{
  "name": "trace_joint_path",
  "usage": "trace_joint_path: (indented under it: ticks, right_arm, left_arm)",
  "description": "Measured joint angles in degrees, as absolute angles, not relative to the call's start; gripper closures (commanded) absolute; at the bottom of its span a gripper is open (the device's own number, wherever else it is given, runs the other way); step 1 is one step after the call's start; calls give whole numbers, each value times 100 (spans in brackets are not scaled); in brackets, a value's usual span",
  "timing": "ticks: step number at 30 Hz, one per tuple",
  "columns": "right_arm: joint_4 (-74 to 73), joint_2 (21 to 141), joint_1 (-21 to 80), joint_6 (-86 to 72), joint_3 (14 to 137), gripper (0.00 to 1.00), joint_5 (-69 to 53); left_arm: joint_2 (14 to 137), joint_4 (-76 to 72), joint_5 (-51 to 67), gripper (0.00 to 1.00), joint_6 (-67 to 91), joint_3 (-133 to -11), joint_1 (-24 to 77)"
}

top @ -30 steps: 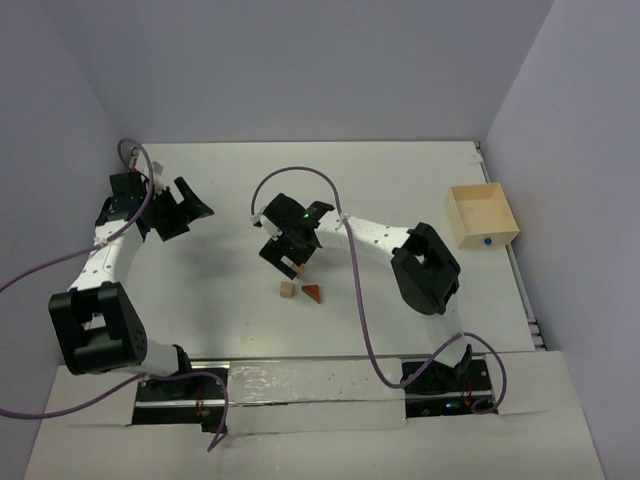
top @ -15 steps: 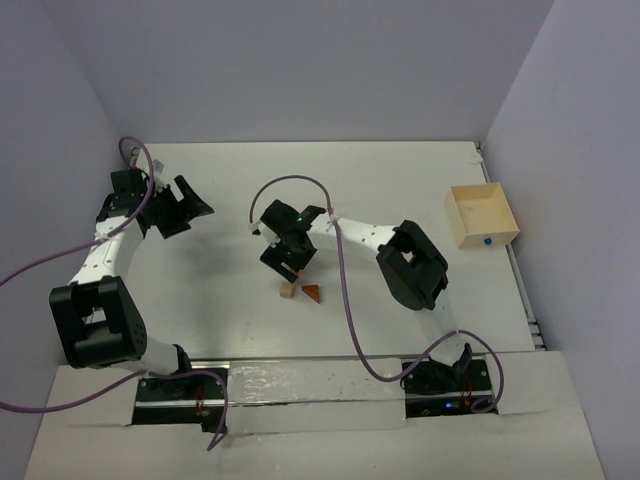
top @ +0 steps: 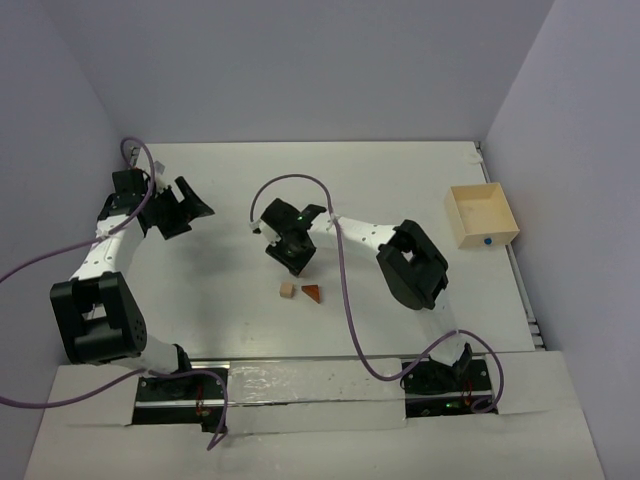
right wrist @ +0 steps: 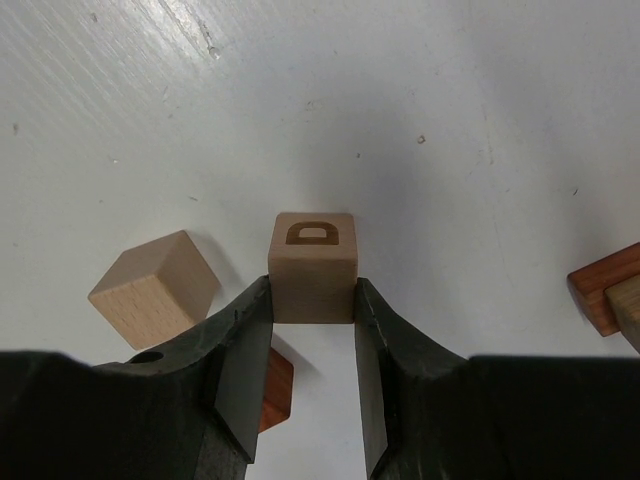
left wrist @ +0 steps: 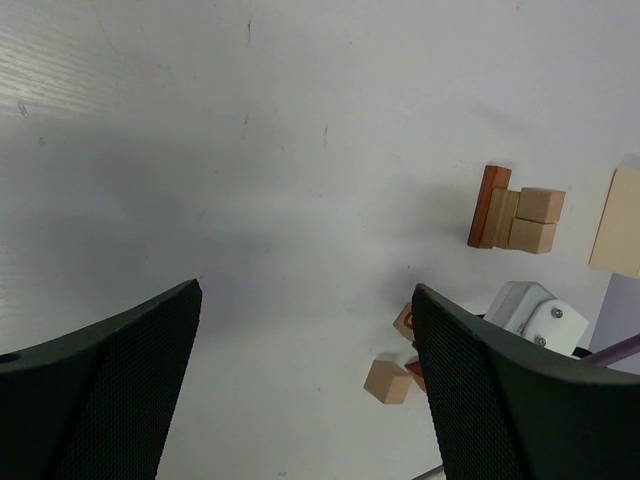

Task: Build the wood block tower

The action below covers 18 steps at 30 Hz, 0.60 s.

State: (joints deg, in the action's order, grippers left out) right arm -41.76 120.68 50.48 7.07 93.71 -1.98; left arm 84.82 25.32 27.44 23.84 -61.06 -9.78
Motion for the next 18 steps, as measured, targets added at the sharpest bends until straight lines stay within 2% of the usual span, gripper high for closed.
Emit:
trace_joint_path:
  ticks: [2, 5, 11, 18]
  right_arm:
    - [-4214, 12068, 5048, 691, 9391, 100, -208]
    - [-4479, 12065, 5048, 535, 9534, 100, -248]
    - [-4959, 11514, 4984, -230, 10056, 100, -11]
    - [-5092, 10365, 4560, -1411, 10272, 100, 1083]
  left_arm:
    - [8506, 2533, 2741, 10, 2388, -6108, -978]
    - [8512, 2533, 2702, 12, 2427, -6108, -978]
    - [8512, 2528, 2590, 25, 2578, -6108, -978]
    - [8512, 2521, 2576, 27, 2673, -6108, -978]
